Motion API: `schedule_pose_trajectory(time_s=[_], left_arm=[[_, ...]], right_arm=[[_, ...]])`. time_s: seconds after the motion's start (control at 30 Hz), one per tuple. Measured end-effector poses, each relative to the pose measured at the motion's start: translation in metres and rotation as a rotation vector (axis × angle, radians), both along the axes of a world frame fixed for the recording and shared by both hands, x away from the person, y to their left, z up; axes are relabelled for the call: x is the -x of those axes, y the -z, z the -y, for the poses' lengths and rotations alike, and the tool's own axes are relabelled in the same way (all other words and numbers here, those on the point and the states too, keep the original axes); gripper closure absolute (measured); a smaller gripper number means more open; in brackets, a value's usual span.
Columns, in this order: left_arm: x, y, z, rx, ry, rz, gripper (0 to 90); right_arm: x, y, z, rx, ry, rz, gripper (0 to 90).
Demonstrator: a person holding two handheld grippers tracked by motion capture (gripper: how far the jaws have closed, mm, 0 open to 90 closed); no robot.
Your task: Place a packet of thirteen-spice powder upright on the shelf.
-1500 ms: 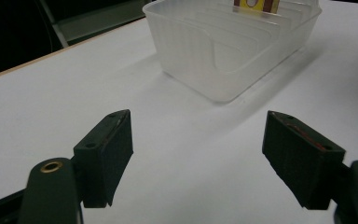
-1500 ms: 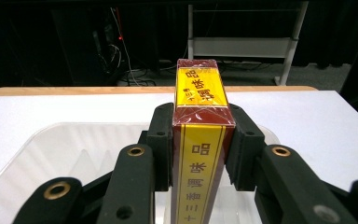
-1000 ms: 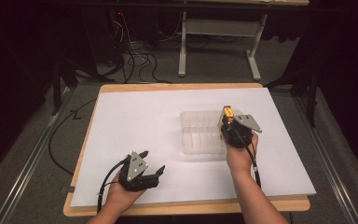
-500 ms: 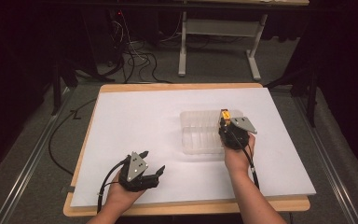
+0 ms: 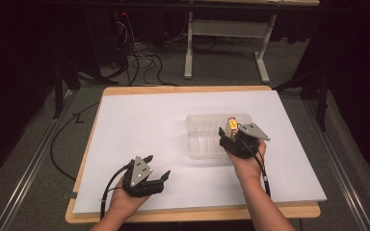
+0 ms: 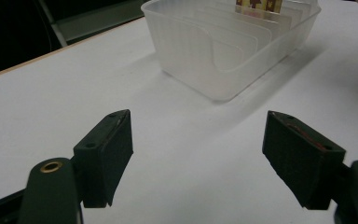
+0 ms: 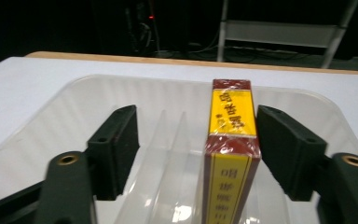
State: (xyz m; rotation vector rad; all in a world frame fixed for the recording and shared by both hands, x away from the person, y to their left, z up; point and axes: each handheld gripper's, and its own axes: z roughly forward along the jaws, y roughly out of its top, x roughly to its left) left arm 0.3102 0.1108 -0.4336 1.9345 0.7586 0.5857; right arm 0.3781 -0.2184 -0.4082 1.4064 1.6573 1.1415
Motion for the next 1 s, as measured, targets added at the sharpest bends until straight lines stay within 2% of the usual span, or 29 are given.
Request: schedule_pose_trajectory(time_s=[0.23, 0.37, 0.6, 0.63, 0.73, 0.77, 0.83, 0.93, 1.0], left_arm=[[-0.003, -0.001, -0.003, 0.018, -0.012, -0.014, 24.9], [-0.006, -0.001, -0.006, 0.038, -0.027, -0.028, 24.9], [-0.009, -0.001, -0.011, 0.061, -0.048, -0.047, 25.0], [-0.009, -0.001, -0.012, 0.067, -0.051, -0.05, 25.0], [-0.01, -0.001, -0.015, 0.081, -0.051, -0.06, 25.4], [-0.011, -0.001, -0.016, 0.083, -0.052, -0.061, 25.3], [-0.012, -0.001, -0.016, 0.083, -0.054, -0.066, 25.4], [-0.013, 0.001, -0.016, 0.082, -0.056, -0.077, 25.4], [-0.014, 0.002, -0.015, 0.077, -0.056, -0.08, 25.4]], right_arm=[[0.03, -0.012, 0.014, -0.022, -0.133, 0.035, 19.1], [0.048, -0.014, 0.031, -0.01, -0.167, 0.032, 15.5], [0.072, -0.002, 0.071, 0.002, -0.162, 0.013, 15.6], [0.074, 0.001, 0.078, -0.004, -0.166, 0.01, 15.6], [0.085, 0.017, 0.095, 0.02, -0.17, 0.022, 15.4], [0.086, 0.021, 0.1, 0.011, -0.172, 0.013, 15.3], [0.087, 0.024, 0.106, 0.013, -0.165, 0.013, 15.3], [0.084, 0.026, 0.111, -0.022, -0.149, 0.003, 15.3], [0.081, 0.027, 0.112, -0.028, -0.146, 0.002, 15.3]])
